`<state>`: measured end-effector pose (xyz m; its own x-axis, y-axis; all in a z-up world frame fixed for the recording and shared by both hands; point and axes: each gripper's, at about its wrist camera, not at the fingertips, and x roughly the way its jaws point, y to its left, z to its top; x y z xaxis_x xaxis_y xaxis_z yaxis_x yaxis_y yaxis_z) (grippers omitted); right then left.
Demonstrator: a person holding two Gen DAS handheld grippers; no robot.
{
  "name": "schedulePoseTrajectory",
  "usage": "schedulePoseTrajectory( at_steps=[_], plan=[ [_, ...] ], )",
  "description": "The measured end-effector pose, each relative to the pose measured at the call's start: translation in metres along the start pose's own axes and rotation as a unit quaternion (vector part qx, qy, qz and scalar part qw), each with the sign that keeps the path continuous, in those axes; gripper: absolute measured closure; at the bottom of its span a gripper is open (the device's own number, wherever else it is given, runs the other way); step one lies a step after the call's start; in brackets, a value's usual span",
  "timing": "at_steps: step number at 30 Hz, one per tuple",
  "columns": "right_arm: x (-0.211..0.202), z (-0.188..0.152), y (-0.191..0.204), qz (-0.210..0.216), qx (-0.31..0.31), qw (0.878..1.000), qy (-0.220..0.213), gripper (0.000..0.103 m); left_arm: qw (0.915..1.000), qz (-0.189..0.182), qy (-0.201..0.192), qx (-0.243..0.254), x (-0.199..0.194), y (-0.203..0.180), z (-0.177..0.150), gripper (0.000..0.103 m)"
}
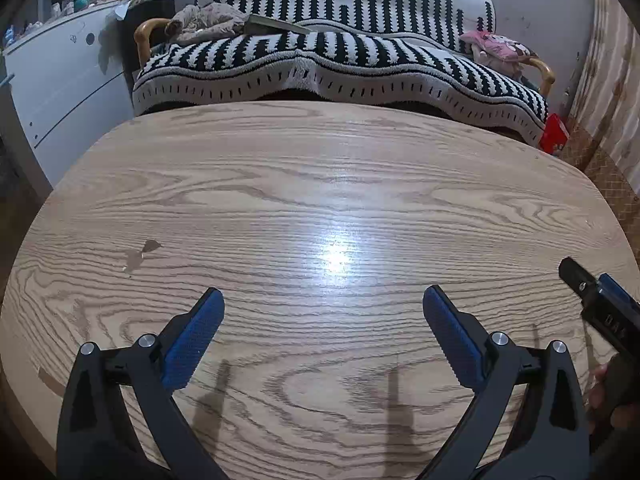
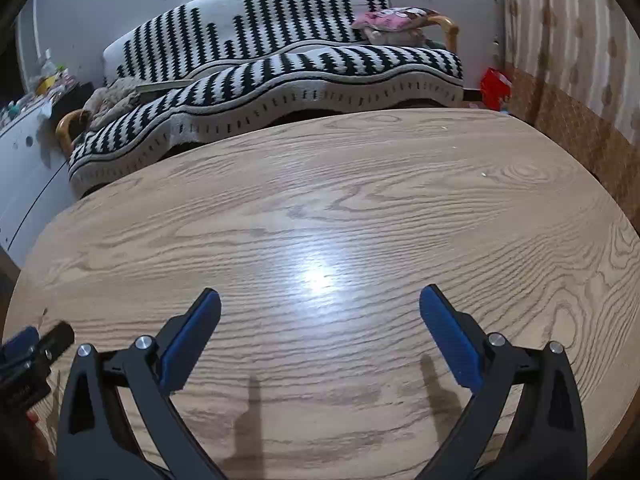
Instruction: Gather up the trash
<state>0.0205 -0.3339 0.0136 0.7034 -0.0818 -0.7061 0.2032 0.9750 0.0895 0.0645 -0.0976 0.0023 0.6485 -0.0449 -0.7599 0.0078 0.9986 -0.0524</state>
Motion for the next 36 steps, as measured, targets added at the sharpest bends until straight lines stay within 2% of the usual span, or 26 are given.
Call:
schedulePoseTrajectory(
  at_steps=[5,13,21,24,31,36],
  plan=[
    [-0.001,-0.002,-0.001,-0.007,-0.017,1.0,0.001,0.007,0.9999,0.001,-0.004,0.014,-0.007,-0.01,-0.002,0.006],
    [0.001,-0.001,-0.008,-0.01,-0.005,1.0,0.006,0.007,0.9987,0.013,0.001,0.049,-0.004,-0.026,-0.009,0.006],
    [0.002,-0.002,-0.01,-0.009,-0.005,1.0,0.01,0.007,0.9985,0.01,-0.005,0.054,-0.005,-0.034,-0.015,0.006],
    [0.002,-0.002,-0.011,-0.011,-0.008,1.0,0.01,0.007,0.9985,-0.005,0.005,0.055,-0.004,-0.034,-0.016,0.006],
    [0.003,-0.003,-0.012,-0.015,-0.007,1.0,0.015,0.007,0.9978,0.011,0.001,0.066,-0.004,-0.036,-0.016,0.006],
    [0.003,-0.002,-0.012,-0.014,-0.009,1.0,0.017,0.007,0.9974,0.001,0.002,0.072,-0.005,-0.039,-0.018,0.006]
  ],
)
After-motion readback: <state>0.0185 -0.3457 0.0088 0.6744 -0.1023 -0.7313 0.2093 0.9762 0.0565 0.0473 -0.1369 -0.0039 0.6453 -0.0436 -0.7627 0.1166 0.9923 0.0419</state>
